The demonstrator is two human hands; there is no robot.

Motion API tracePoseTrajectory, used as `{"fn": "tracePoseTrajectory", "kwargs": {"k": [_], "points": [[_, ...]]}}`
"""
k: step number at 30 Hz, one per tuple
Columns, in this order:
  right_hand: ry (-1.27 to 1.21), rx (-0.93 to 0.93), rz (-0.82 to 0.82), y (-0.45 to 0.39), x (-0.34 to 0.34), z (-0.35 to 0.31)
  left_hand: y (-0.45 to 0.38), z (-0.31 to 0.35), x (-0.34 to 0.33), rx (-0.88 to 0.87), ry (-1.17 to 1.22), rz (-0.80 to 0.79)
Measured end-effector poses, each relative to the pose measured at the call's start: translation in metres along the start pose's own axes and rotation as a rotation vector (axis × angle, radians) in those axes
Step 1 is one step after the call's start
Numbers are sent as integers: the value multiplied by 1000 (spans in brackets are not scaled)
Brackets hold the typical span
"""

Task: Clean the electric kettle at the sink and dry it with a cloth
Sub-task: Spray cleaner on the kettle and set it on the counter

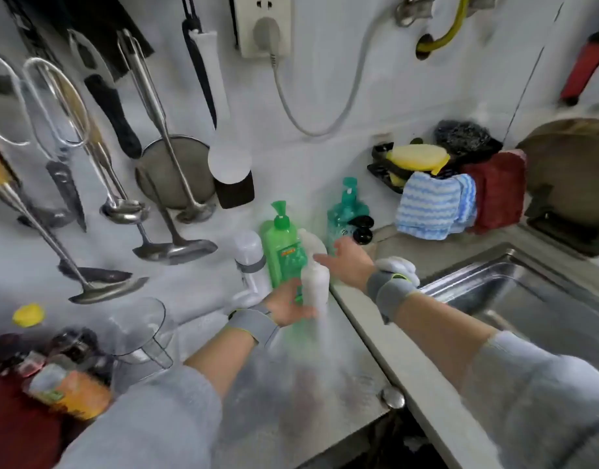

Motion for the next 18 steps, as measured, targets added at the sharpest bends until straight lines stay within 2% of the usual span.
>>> {"fn": "tracePoseTrajectory", "kwargs": {"k": [1,5,11,14,18], "points": [[2,-9,4,-6,-6,-5,-7,2,2,-54,27,7],[-23,-28,56,-32,-20,-12,-38,-25,0,0,-21,-9],[56,-27,99,-38,-14,6,-55,-21,7,2,15,22],[-92,14,157,-13,5,18,-57,-3,3,-79,97,42],[-168,132,273,34,57,22,-62,21,-13,-153,141,37]]}}
Point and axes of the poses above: each hand's wrist, its own y-axis away from the middle knuckle, its own x-axis out of the back of the hand, z = x × y, the point moved 8 cm from there along -y, towards the middle knuckle, and after that the axes turned 5 degrees about -z, right-handed, at the moved point
